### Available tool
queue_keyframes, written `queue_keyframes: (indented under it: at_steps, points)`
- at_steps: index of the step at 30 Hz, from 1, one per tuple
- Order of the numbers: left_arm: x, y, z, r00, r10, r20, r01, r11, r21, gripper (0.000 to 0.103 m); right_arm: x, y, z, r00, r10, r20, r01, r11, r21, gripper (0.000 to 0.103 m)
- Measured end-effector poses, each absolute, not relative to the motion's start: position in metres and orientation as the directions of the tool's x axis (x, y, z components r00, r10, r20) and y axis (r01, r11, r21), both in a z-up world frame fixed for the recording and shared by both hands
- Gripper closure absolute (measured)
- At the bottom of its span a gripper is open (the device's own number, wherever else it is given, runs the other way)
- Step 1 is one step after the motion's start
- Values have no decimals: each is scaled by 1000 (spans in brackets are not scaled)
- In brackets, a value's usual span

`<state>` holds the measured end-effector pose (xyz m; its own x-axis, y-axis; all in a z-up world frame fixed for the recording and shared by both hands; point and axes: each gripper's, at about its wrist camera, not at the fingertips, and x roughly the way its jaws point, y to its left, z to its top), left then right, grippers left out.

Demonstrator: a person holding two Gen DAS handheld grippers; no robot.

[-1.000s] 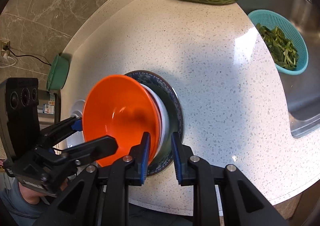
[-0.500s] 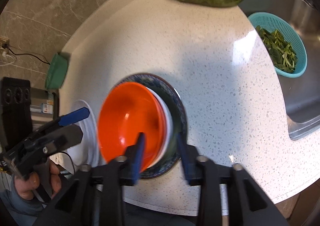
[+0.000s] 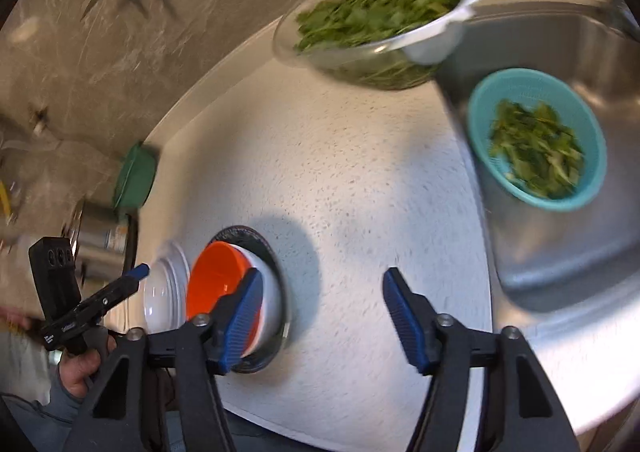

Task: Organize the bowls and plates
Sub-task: 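Close the left gripper on the bowl stack rim while the right gripper grips the opposite rim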

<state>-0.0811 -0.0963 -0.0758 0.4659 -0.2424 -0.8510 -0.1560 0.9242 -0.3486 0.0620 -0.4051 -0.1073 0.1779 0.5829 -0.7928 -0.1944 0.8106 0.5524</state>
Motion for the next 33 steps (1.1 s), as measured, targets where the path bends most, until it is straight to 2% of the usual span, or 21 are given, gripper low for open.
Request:
queue_keyframes:
  at_steps: [4,11,19,22,29,31,33]
  points:
    - [-120,-106,-80,469,-63,-881,-351,902,-252,8,92,-397,-133,28,618,-786,-299,755,583,50]
    - [-156,-125,-97,428,-7,-904,-488,840,-238,9,102,-364,-131,-117,616,-779,-436,673,597,50]
    - [-164,-151,-128,405,4,-914,-524,820,-228,9,101,-332,-136,-200,572,-796,-524,624,580,50]
    - [-163,-157,-139,396,1,-918,-530,817,-228,21,100,-324,-141,-218,550,-806,-549,614,567,50]
    - [-161,-155,-153,420,-21,-907,-559,781,-277,30,108,-325,-148,-257,568,-782,-553,577,601,52]
    - [-163,-152,-158,434,-54,-899,-564,763,-317,43,109,-324,-153,-282,582,-763,-543,559,627,52]
    - [-159,-151,-161,437,-65,-897,-554,767,-325,51,108,-325,-159,-306,588,-749,-527,550,648,53]
